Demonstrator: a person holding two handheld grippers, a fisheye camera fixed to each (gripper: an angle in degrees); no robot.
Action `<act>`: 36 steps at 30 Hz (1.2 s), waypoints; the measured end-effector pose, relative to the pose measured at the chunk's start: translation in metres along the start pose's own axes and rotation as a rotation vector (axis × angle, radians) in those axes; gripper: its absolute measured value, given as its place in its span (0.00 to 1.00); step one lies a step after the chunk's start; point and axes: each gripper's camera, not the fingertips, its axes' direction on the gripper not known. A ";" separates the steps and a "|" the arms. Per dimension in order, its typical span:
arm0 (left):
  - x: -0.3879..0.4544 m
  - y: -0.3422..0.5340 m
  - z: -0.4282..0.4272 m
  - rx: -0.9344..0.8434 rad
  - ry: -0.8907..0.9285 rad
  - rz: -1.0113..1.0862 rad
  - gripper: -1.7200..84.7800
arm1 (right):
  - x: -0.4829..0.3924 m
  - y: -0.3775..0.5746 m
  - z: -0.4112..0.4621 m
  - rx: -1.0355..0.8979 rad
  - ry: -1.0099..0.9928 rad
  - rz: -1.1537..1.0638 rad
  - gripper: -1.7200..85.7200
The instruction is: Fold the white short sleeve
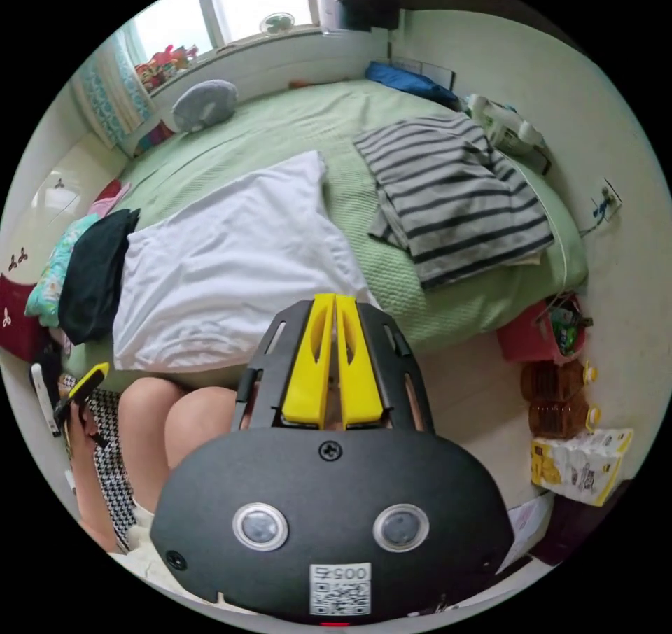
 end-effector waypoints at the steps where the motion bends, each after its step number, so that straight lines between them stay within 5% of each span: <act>1: 0.006 -0.008 0.002 0.009 0.001 0.013 0.01 | -0.012 -0.003 0.002 0.004 -0.016 -0.028 0.01; 22: 0.046 -0.060 0.079 -0.134 0.058 0.041 0.01 | -0.054 0.011 0.083 -0.057 -0.171 -0.085 0.01; 36: 0.091 -0.075 0.094 -0.181 -0.080 0.116 0.02 | -0.084 0.023 0.081 -0.043 -0.033 -0.246 0.01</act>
